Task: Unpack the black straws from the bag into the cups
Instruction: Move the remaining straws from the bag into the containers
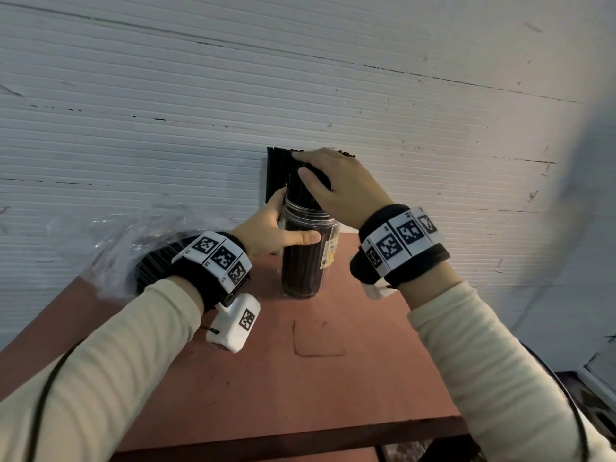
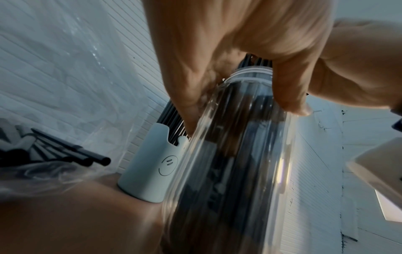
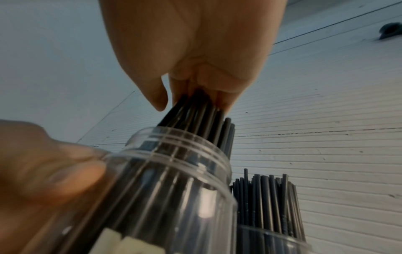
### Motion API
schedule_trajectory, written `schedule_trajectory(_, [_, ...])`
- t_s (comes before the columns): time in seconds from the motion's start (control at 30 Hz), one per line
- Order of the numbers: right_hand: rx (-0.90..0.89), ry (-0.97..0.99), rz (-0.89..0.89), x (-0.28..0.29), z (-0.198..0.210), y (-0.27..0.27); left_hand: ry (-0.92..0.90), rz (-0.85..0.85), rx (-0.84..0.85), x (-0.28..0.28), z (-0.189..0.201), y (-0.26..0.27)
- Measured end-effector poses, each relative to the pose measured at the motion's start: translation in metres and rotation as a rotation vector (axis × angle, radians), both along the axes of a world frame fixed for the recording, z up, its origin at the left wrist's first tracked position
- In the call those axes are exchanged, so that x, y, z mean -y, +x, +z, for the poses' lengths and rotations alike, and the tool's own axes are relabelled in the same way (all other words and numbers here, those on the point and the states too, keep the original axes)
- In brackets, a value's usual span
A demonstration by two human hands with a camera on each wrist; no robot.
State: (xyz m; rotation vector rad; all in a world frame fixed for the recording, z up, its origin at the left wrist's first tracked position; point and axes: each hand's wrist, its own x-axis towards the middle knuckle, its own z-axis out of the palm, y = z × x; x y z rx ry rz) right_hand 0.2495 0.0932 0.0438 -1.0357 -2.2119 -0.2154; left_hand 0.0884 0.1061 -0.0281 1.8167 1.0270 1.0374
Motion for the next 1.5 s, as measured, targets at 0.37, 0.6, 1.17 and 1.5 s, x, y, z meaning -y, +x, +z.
schedule_trajectory(0.37, [0.094, -0.062, 0.045, 0.003, 0.009, -0.007, -0.016, 0.006, 0.008, 0.001, -0.001, 0.0])
schedule_trajectory(0.6, [0.084, 0.011, -0.03, 0.007, -0.007, 0.002, 0.018, -0.013, 0.021, 0.001, -0.002, 0.001])
schedule_trajectory(1.17, [-0.355, 0.175, 0.229, 0.053, -0.011, -0.051, 0.256, 0.487, -0.131, 0.064, 0.018, -0.072])
schedule_trajectory(1.5, [0.4, -0.79, 0.117, 0.043, -0.058, -0.132, 0.198, 0.475, -0.478, 0.077, 0.015, -0.162])
